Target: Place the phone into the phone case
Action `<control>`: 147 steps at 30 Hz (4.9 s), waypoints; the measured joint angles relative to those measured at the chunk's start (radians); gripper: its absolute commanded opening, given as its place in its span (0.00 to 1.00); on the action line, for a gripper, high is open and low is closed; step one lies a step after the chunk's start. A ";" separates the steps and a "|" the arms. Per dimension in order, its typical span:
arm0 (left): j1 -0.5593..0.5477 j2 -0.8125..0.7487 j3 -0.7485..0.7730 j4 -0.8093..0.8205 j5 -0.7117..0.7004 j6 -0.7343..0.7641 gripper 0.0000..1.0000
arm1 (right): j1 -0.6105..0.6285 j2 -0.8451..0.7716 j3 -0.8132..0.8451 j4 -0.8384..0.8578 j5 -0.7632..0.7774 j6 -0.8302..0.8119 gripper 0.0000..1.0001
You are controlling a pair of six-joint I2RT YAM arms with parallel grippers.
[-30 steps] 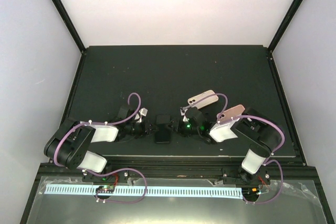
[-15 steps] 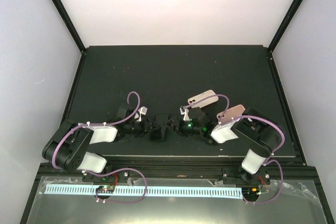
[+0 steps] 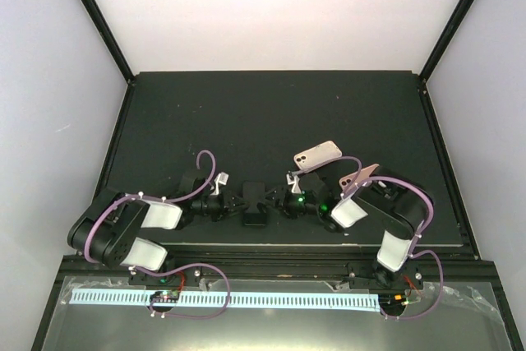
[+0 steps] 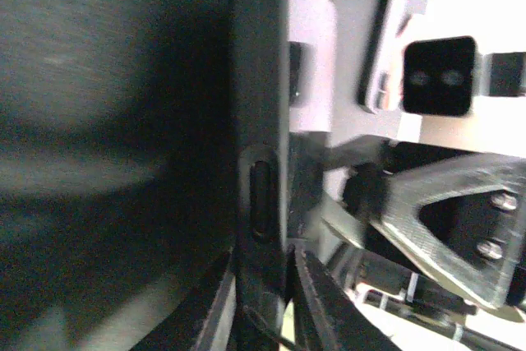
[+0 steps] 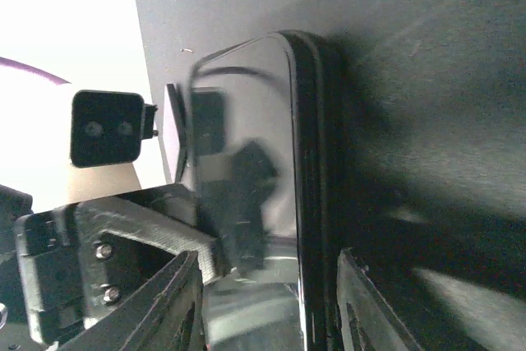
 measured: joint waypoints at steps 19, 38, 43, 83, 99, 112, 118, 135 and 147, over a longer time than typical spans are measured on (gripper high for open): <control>-0.002 -0.083 -0.053 0.222 0.109 -0.256 0.02 | -0.022 0.076 -0.138 0.478 -0.014 0.113 0.65; -0.023 -0.336 -0.012 0.111 0.149 -0.255 0.02 | 0.024 -0.053 -0.159 0.570 -0.056 0.147 0.48; -0.023 -0.348 0.006 0.114 0.164 -0.251 0.02 | 0.024 -0.115 -0.168 0.566 -0.053 0.132 0.50; -0.043 -0.376 0.003 0.217 0.228 -0.256 0.07 | 0.037 -0.543 -0.180 0.105 -0.049 0.007 0.32; -0.043 -0.381 0.018 0.183 0.232 -0.229 0.31 | 0.038 -0.578 -0.156 0.017 -0.041 -0.018 0.06; -0.036 -0.406 0.037 0.224 0.229 -0.263 0.02 | 0.024 -0.549 -0.079 -0.048 -0.056 -0.046 0.37; -0.048 -0.385 0.037 0.240 0.220 -0.295 0.02 | 0.029 -0.546 -0.074 -0.032 -0.063 -0.047 0.54; -0.053 -0.429 0.037 0.208 0.149 -0.293 0.02 | 0.067 -0.574 -0.061 -0.134 -0.100 -0.062 0.30; -0.063 -0.418 0.049 0.222 0.162 -0.269 0.19 | 0.071 -0.611 -0.089 -0.119 -0.089 -0.046 0.01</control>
